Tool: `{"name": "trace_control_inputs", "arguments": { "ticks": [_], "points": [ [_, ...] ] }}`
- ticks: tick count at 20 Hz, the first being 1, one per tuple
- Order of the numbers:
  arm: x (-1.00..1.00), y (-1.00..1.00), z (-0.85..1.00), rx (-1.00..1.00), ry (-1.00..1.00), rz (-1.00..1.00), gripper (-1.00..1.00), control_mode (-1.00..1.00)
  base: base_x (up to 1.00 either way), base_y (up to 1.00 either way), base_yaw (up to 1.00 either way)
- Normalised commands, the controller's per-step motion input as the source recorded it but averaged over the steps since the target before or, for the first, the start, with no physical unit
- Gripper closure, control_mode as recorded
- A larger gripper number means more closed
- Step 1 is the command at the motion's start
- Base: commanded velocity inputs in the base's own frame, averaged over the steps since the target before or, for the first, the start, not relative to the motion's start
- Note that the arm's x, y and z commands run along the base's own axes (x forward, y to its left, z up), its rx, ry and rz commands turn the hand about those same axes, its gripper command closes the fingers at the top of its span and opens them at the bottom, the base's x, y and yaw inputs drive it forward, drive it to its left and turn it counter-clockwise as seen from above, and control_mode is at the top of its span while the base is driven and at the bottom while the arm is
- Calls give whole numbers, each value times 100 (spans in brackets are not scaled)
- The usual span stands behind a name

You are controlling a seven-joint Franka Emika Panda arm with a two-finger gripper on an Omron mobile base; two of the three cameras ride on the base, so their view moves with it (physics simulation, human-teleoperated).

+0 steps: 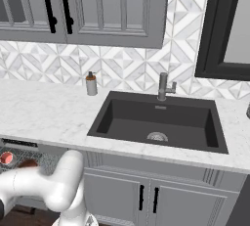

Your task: Pick up the cup and bowl from the counter, place them in the dishwasher, and close the dishwasher door.

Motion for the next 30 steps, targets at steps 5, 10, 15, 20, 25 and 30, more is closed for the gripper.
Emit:
{"name": "trace_control_inputs", "arguments": {
  "ticks": [5, 10, 15, 20, 25, 30],
  "points": [
    [100, -7, 1, 0, -23, -1, -100, -100, 0, 0, 0],
    [100, -16, 3, 0, -2, -8, -100, -100, 0, 0, 0],
    [100, -29, 3, 0, 0, -12, -100, -100, 0, 0, 0],
    [100, -41, 1, 0, 1, -9, -100, -100, 0, 0, 0],
    [100, -44, 0, 0, 5, -3, -100, -100, 0, 0, 0],
    [100, -47, 0, 0, 5, -2, -100, -100, 0, 0, 0]
  ]
}}
